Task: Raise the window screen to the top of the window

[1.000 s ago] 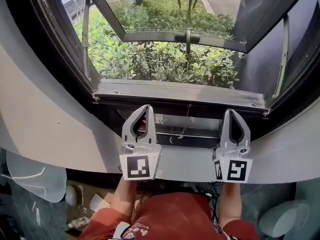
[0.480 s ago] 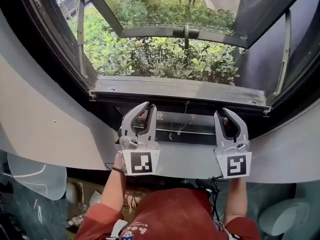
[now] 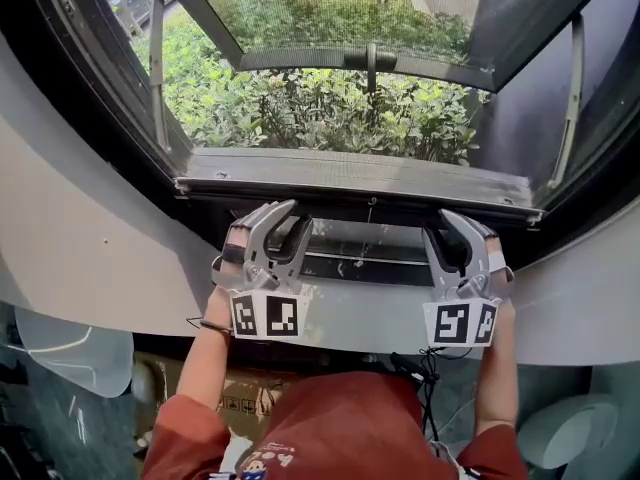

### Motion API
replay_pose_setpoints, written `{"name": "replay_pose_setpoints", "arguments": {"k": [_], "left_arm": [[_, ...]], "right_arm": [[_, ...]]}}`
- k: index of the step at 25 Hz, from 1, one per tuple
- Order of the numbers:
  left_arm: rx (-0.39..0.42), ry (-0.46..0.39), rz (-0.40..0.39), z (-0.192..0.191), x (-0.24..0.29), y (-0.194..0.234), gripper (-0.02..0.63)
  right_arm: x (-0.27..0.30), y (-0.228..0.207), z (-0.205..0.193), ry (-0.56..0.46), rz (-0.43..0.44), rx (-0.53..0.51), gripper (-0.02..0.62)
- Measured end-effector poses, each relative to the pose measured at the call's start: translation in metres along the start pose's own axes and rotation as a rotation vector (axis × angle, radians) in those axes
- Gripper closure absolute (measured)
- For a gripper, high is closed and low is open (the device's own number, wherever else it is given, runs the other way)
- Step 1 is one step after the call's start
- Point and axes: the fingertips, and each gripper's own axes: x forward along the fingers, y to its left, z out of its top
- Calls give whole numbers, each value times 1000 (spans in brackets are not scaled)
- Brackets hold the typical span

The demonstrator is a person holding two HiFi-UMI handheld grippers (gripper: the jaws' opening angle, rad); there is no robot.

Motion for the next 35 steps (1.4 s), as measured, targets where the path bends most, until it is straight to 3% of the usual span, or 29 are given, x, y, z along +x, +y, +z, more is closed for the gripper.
{"name": "replay_pose_setpoints", "arguments": {"k": [4,7,16,22,26,35], "left_arm": [[114,59,-40,-9,4,-1,477],[178,112,-82,-17,9,-3,464],[363,176,-108,-24,21,-3,459],[319,175,-126,-21,21,-3,459],[244,157,-142,-22,22,-5,462],[273,155,-188,-24,18,-7,462]], "right_arm": [[5,1,-15,91,24,-169,428],[8,5,-29,150,57,-228,426],[9,4,-30,153,98,-201,426],[9,2,-29,152,90,-199,434],[10,3,-30,146,90,-158,449],[6,5,-29,117,103,-160,451]]}}
